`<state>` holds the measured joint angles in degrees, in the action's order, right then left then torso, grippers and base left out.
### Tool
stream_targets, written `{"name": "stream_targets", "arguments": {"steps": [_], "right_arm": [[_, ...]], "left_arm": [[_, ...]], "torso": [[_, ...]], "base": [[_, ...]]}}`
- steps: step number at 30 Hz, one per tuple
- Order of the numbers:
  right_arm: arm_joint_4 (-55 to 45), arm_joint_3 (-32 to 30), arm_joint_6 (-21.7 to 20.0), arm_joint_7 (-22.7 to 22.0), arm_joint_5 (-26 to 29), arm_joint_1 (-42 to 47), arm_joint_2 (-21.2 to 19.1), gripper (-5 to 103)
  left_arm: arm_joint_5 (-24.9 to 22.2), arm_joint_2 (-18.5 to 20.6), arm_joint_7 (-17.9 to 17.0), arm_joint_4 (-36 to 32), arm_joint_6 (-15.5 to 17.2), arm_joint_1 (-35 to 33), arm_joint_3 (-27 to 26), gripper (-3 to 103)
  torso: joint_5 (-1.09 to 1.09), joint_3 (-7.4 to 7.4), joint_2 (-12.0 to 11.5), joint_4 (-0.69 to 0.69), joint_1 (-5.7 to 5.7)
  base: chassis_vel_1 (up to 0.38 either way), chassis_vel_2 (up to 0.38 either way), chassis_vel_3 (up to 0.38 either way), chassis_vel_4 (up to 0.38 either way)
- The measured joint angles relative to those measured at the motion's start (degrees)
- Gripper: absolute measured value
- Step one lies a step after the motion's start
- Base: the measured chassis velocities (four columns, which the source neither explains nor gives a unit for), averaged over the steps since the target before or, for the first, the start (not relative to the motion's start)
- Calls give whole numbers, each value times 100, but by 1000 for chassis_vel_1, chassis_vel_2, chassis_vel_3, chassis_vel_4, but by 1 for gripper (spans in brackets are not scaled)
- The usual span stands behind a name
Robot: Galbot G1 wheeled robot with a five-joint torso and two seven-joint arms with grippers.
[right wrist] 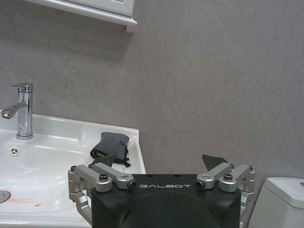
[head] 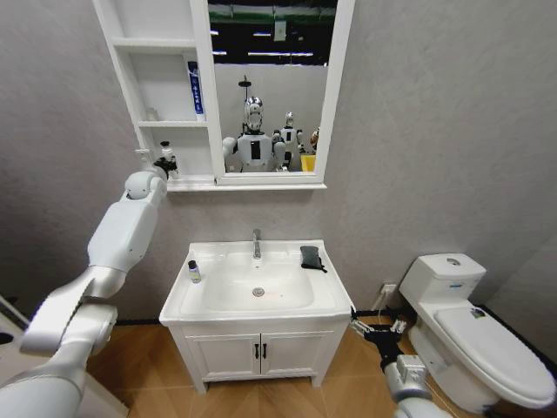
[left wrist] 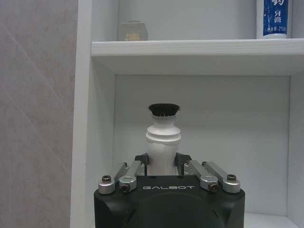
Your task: Move facial cleanser and shampoo from washbasin to cabinet, then wipe washbasin with towel.
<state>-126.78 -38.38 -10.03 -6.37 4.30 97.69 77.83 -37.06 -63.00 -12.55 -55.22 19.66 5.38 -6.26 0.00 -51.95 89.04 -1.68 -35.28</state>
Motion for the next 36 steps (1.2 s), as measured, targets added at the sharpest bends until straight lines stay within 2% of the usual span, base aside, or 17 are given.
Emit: {"name": "stream_targets", "arguments": {"steps": [10,12,16,18,20,22,23,24,26,27,28,29,31,32,33,35,36], "right_arm": [[-61,-49,-31,19,88,14,-24,100],[-62,-49,-32,19,92,8,-30,100],[-88,-43,-48,18,136,-16,-42,100],[-114,-34,-63,17,167,10,-43,100],[-124,-34,-64,18,176,27,-41,100],[-136,-36,-64,18,193,52,-38,100],[-136,-36,-64,18,193,52,-38,100],[-139,-37,-64,18,201,58,-38,100],[-139,-37,-64,18,201,57,-38,100],[-139,-30,-64,17,202,48,-36,100],[-139,-16,-64,17,199,44,-29,100],[-139,-16,-64,17,199,44,-29,100],[-140,6,-64,15,186,44,-6,100],[-141,10,-64,14,177,52,9,100],[-141,10,-64,14,177,52,9,100],[-141,15,-46,13,162,73,47,100],[-141,15,-46,13,162,73,47,100]], "left_arm": [[180,-63,38,134,-13,44,-14,30],[183,-61,38,129,-13,41,-6,27],[207,-60,53,149,-13,48,12,43],[236,-77,56,205,-24,80,4,54],[261,-79,63,208,-27,84,-6,54],[269,-69,69,183,-27,84,-18,64],[269,-69,69,183,-27,84,-18,64],[264,-48,67,118,-27,68,-33,70],[257,-37,66,80,-26,54,-42,70],[189,31,-5,-174,12,-63,-105,80],[97,94,-118,-425,63,-197,-161,86],[97,94,-118,-425,63,-197,-161,86],[-202,301,-410,-1162,262,-620,-302,96],[-360,452,-556,-1698,416,-928,-430,98],[-360,452,-556,-1698,416,-928,-430,98],[-736,853,-861,-2983,740,-1747,-866,100],[-736,853,-861,-2983,740,-1747,-866,100]], "torso": [[0,0,0,2,0],[-1,0,0,2,0],[0,0,0,2,0],[0,0,0,2,0],[0,0,0,1,0],[-1,0,0,1,0],[-1,0,0,1,0],[0,0,0,1,0],[0,0,0,0,0],[0,0,0,0,0],[1,0,0,0,0],[1,0,0,0,0],[-1,0,0,0,0],[-2,0,0,0,-1],[-2,0,0,0,-1],[0,1,0,1,0],[0,1,0,1,0]], "base": [[0,0,0,0],[0,0,0,0],[0,0,0,0],[0,0,0,0],[0,0,0,0],[0,0,0,0],[0,0,0,0],[0,0,0,0],[0,0,0,0],[0,0,0,0],[0,0,0,0],[0,0,0,0],[0,0,0,0],[0,0,0,0],[0,0,0,0],[0,0,0,0],[0,0,0,0]]}}
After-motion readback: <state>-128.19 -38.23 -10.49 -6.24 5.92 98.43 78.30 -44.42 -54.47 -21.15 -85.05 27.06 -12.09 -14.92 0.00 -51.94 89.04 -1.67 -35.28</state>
